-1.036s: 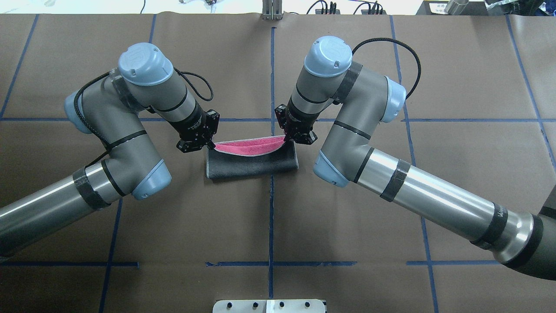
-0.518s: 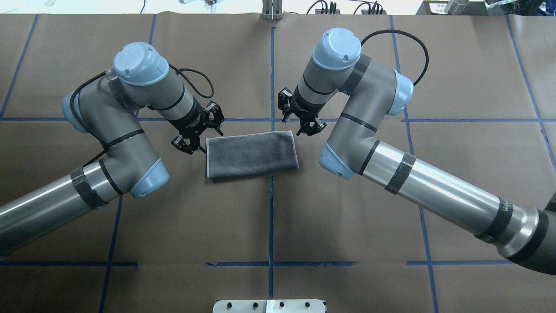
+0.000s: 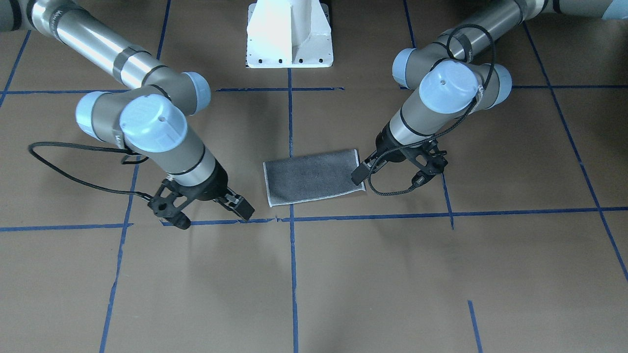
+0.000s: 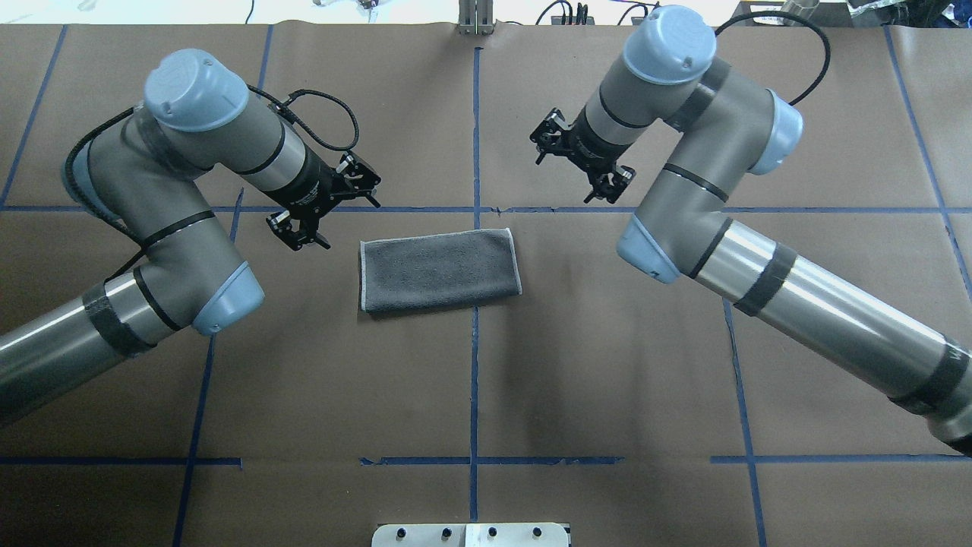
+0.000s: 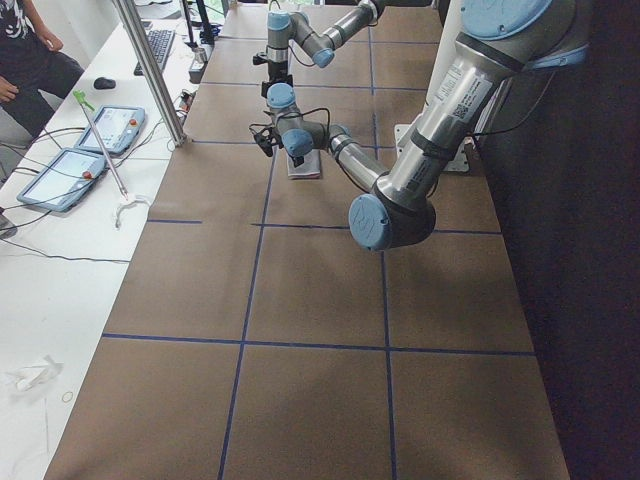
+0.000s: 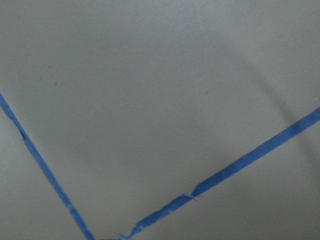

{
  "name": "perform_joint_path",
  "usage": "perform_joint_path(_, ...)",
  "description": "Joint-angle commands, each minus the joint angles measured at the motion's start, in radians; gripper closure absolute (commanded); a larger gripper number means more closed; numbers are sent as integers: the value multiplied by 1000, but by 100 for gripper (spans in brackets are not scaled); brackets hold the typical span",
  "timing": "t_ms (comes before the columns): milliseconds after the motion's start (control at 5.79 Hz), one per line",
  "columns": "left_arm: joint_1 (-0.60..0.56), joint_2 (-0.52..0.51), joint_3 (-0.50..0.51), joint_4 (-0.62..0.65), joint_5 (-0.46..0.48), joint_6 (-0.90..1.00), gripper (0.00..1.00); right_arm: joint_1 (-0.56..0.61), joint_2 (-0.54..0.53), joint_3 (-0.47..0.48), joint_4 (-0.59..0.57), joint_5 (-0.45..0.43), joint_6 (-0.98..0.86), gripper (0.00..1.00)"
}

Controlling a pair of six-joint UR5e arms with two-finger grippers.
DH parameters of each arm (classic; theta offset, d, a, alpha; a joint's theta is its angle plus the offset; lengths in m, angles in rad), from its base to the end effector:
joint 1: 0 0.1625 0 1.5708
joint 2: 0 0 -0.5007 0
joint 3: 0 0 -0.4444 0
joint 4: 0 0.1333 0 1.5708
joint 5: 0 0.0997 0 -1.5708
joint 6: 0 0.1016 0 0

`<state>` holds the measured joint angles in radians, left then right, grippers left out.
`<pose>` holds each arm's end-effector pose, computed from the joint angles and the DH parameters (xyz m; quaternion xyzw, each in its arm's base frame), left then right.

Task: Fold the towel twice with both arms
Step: 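Raise the right arm away while the left gripper moves to the folded towel's end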

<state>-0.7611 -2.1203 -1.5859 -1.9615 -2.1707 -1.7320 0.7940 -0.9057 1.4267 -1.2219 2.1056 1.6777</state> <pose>0.5001 -0.5812 0.3187 -0.1209 0.4971 -0.2559 0.8202 -0.5206 -0.6459 0.3155 -0.0887 -0.4634 0.2806 0.8359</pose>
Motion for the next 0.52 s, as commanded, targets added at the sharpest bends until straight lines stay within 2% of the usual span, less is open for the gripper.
perform_joint_path(0,9,60,-95,-10,70,153,0,28,-183,174,-5,-6,-264,0)
perform_joint_path(345,145,53,-76,-16,217,155,0,72,-318,259,-5,1,-489,0)
